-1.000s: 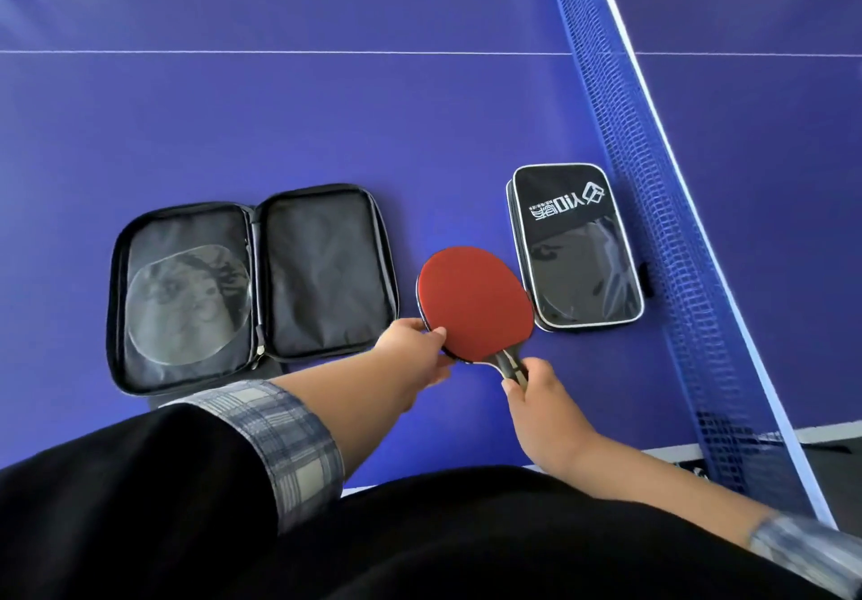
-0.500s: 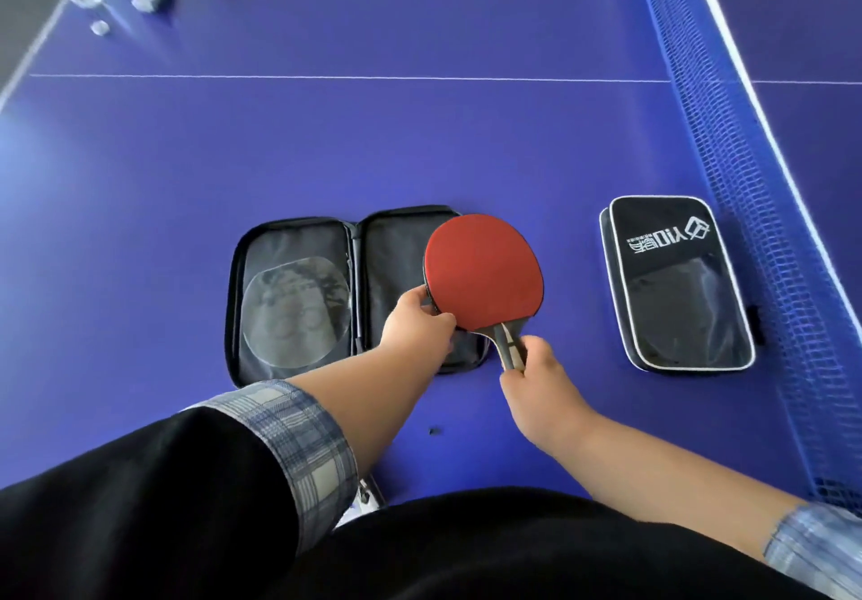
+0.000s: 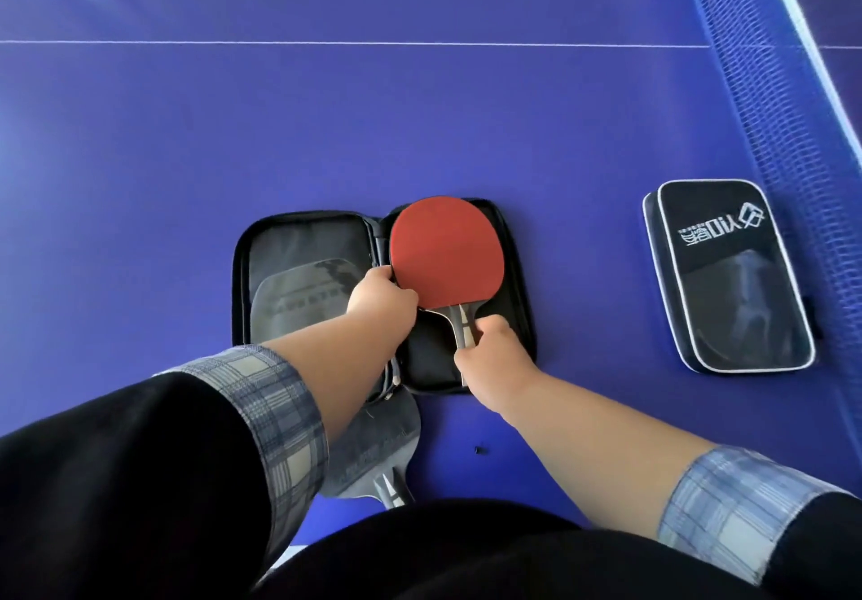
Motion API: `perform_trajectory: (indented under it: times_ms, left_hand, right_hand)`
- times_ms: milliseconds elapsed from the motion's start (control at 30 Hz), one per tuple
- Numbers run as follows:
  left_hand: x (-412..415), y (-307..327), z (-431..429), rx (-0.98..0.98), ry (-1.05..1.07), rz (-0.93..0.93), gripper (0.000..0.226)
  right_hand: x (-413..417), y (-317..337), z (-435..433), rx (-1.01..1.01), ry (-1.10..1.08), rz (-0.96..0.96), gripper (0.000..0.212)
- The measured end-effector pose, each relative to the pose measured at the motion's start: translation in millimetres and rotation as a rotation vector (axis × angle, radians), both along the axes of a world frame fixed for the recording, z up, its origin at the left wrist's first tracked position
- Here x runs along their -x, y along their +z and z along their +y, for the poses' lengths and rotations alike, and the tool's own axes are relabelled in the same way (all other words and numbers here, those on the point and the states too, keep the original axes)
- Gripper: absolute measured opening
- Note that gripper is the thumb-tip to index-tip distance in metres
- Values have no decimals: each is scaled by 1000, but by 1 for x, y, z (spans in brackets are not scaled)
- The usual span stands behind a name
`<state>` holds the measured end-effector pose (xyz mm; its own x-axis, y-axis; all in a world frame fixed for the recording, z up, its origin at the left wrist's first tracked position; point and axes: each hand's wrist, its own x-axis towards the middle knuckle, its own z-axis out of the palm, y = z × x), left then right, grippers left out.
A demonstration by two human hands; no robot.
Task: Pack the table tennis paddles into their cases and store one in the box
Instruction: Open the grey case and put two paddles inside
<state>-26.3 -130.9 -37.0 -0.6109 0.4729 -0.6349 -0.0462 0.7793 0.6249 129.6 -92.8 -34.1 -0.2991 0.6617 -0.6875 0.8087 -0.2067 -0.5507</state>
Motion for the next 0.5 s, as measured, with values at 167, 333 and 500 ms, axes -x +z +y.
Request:
perform_trajectory:
  times_ms: [167, 333, 500]
  left_hand:
    - [-2, 3, 3, 97, -196, 118, 22]
    - [-6, 3, 7, 206, -356, 230, 17]
    - [-5, 0, 2, 198, -438, 337, 34]
  right_hand:
    - [-8, -5, -3, -71, 83, -44, 31]
    - [-14, -8, 3, -132, 177, -99, 31]
    - [-25, -12, 5, -138, 211, 4, 34]
